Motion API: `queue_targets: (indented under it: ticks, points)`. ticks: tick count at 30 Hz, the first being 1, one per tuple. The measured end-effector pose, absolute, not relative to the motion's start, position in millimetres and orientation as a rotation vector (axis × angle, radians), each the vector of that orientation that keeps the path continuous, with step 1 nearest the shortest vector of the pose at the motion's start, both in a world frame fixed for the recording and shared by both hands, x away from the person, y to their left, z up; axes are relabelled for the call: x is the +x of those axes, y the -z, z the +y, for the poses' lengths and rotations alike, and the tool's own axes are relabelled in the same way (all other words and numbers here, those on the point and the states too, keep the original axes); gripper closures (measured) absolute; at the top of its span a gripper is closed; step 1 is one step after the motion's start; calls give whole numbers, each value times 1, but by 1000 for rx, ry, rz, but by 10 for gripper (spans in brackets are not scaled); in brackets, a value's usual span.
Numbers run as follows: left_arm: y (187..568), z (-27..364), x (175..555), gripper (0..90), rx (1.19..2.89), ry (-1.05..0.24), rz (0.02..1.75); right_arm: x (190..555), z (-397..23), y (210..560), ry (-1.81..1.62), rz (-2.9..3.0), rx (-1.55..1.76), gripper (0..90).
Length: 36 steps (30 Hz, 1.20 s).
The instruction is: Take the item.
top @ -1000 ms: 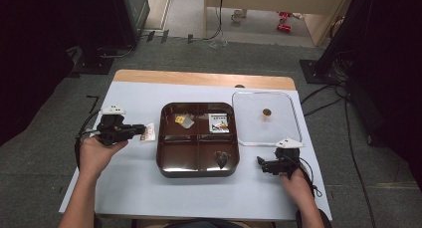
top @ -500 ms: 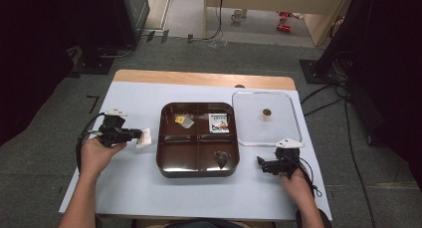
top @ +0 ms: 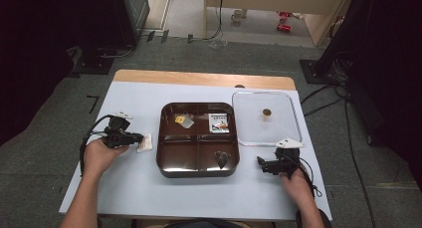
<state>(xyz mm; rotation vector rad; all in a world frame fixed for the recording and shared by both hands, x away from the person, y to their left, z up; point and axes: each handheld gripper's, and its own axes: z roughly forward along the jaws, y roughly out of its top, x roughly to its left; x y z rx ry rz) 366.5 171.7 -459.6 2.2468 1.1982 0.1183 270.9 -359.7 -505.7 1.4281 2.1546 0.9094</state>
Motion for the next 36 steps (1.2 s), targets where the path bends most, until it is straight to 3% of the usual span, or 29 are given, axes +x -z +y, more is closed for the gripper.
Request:
queue_targets:
  ticks: [7, 20, 36]
  points:
    - [462, 172, 366, 767, 2252, -129, 1193, 271, -360, 506, -909, 2155, 1428, 0]
    - [449, 178, 360, 561, 2162, -219, 1162, 271, -360, 506, -910, 2154, 1430, 0]
    - [448, 206, 354, 471, 2087, -319, 1167, 271, -360, 506, -909, 2154, 1431, 0]
